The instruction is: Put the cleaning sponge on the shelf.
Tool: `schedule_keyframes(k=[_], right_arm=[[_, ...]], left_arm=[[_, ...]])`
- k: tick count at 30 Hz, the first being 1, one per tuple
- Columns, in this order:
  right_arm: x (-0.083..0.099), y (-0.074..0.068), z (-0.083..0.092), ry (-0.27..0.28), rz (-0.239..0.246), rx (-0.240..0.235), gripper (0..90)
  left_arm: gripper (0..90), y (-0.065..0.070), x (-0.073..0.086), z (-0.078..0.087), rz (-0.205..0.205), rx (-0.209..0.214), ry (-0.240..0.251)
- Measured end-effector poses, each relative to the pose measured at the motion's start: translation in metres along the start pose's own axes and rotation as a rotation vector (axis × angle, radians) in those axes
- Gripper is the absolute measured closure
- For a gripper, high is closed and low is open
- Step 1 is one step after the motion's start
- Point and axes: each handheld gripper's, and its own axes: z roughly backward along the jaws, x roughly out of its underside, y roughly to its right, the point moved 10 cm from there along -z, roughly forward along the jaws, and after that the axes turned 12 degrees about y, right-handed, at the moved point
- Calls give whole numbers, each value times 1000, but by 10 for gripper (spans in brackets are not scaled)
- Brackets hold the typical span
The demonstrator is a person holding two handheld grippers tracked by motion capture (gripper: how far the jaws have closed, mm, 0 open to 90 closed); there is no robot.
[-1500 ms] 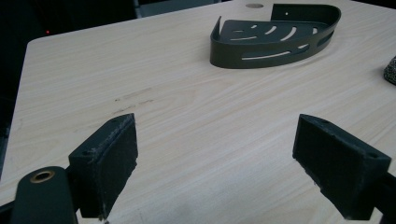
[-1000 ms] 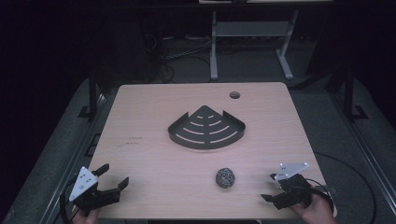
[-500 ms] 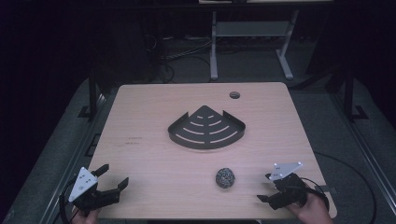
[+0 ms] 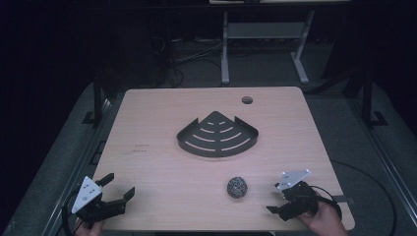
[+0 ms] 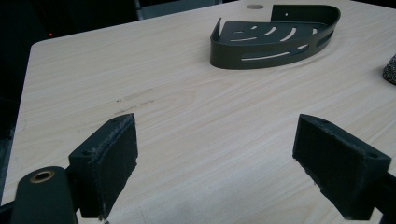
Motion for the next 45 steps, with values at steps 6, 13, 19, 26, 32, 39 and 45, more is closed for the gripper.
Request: schedule_keyframes(k=[6, 13, 19, 26, 32, 39, 45], right_arm=[[-5, -1, -1, -7, 11, -7, 198], [-12, -3, -5, -21, 33, -20, 198], [-18, -5, -8, -27, 51, -32, 198], [-22, -6, -12, -35, 66, -38, 198], [-26, -7, -15, -48, 79, -50, 198], [-33, -9, -18, -53, 95, -59, 196], [-37, -11, -24, -71, 105, -71, 194]], left_arm=[[133, 0, 0, 0, 1, -1, 0], [133, 0, 0, 0, 1, 0, -1], [133, 0, 0, 1, 3, -1, 0], [132, 0, 0, 1, 3, -3, 2], [133, 0, 0, 1, 3, -3, 3], [133, -1, -1, 1, 1, -3, 2], [133, -1, -1, 1, 2, -4, 4]])
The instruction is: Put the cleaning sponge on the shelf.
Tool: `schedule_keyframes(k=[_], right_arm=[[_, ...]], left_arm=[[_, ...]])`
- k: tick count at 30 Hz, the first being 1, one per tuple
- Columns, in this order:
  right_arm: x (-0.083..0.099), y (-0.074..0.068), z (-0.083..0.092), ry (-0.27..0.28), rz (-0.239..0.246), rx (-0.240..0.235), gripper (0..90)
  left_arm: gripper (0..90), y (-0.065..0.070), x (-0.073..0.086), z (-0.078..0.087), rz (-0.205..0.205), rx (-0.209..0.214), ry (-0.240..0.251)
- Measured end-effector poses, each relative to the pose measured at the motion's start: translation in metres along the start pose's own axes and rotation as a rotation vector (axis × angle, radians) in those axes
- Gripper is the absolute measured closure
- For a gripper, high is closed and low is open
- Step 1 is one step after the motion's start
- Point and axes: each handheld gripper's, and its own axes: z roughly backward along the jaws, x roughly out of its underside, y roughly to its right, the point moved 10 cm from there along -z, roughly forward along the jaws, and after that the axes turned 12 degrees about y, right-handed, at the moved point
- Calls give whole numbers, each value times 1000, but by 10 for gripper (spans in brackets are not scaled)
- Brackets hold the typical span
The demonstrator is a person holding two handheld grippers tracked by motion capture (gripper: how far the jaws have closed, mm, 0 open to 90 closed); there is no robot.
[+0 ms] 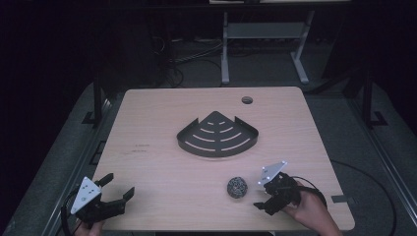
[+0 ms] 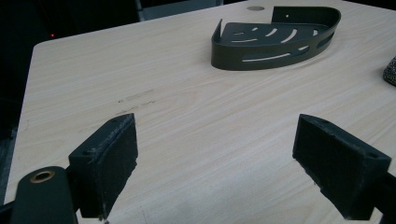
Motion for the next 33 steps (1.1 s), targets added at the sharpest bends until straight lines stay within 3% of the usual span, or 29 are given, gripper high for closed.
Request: schedule_keyframes(k=[16, 33], right_arm=[[-24, -3, -16, -32, 44, -37, 187], [-38, 1, -32, -69, 41, -68, 165]], left_arm=[[133, -1, -1, 1, -2, -2, 1], [132, -1, -1, 1, 0, -2, 4]])
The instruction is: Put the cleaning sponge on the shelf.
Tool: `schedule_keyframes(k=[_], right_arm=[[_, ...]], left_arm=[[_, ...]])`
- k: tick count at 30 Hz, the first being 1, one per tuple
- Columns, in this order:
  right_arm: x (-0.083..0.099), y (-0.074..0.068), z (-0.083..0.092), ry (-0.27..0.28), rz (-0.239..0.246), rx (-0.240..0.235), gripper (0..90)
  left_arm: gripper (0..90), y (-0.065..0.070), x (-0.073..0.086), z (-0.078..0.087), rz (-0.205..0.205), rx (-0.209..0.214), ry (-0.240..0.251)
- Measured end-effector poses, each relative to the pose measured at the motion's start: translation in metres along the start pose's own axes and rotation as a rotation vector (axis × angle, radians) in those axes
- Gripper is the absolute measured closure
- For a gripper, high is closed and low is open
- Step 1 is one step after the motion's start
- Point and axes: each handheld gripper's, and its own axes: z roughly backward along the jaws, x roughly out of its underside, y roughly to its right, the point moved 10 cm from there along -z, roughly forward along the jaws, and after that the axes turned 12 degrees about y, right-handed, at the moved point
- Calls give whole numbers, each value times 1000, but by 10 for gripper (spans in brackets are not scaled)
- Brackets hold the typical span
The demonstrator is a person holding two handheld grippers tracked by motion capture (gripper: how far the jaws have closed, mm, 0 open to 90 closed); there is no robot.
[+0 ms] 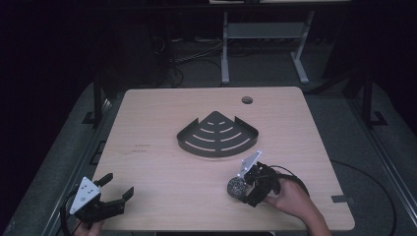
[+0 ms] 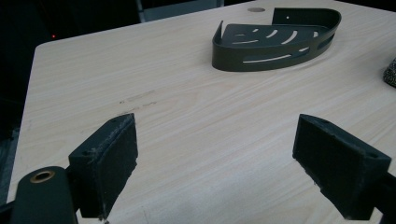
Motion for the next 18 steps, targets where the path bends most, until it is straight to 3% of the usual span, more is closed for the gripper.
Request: schedule_keyframes(k=[18], right_arm=[[-9, 3, -19, -7, -19, -24, 189]], left_arm=[[133, 1, 0, 0, 2, 2, 2]])
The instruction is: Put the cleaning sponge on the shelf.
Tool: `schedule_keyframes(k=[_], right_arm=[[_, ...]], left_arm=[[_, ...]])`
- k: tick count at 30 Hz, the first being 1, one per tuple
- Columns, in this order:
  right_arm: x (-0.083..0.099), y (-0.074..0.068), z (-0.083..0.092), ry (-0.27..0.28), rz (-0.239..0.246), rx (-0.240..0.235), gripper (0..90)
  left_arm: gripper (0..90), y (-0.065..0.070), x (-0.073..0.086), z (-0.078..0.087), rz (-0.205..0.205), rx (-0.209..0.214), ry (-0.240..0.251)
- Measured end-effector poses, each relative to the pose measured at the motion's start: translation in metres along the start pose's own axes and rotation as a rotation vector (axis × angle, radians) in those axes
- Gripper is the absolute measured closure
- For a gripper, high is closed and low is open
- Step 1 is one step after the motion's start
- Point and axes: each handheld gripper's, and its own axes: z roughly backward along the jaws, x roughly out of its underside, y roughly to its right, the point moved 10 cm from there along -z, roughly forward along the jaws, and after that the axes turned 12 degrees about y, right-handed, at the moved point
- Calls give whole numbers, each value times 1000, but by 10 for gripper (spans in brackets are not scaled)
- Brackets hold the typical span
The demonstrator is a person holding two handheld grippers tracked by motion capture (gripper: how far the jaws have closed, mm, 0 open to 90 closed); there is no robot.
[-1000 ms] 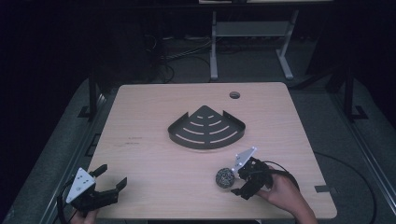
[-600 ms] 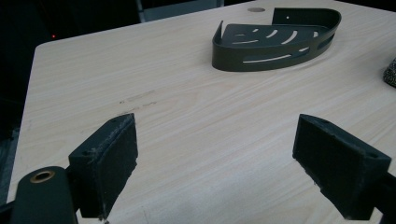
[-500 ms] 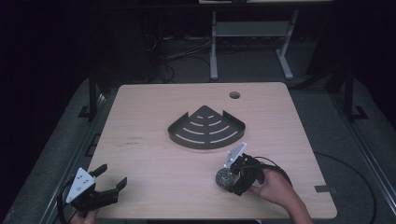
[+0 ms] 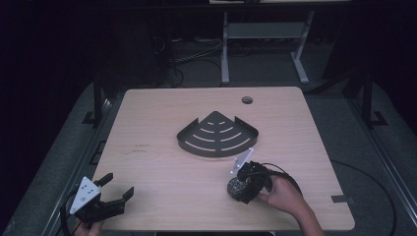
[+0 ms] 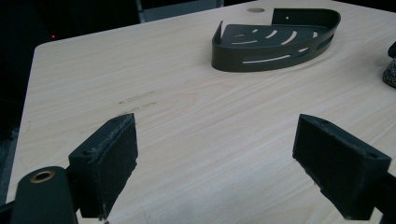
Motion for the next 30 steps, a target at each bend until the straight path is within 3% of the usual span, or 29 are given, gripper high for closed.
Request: schedule_keyframes(k=[11, 30], right_arm=[[2, -1, -7, -28, 14, -1, 283], [0, -3, -3, -14, 18, -10, 315]], left_arm=[[133, 0, 0, 0, 1, 0, -1], [133, 0, 0, -1, 1, -1, 0]])
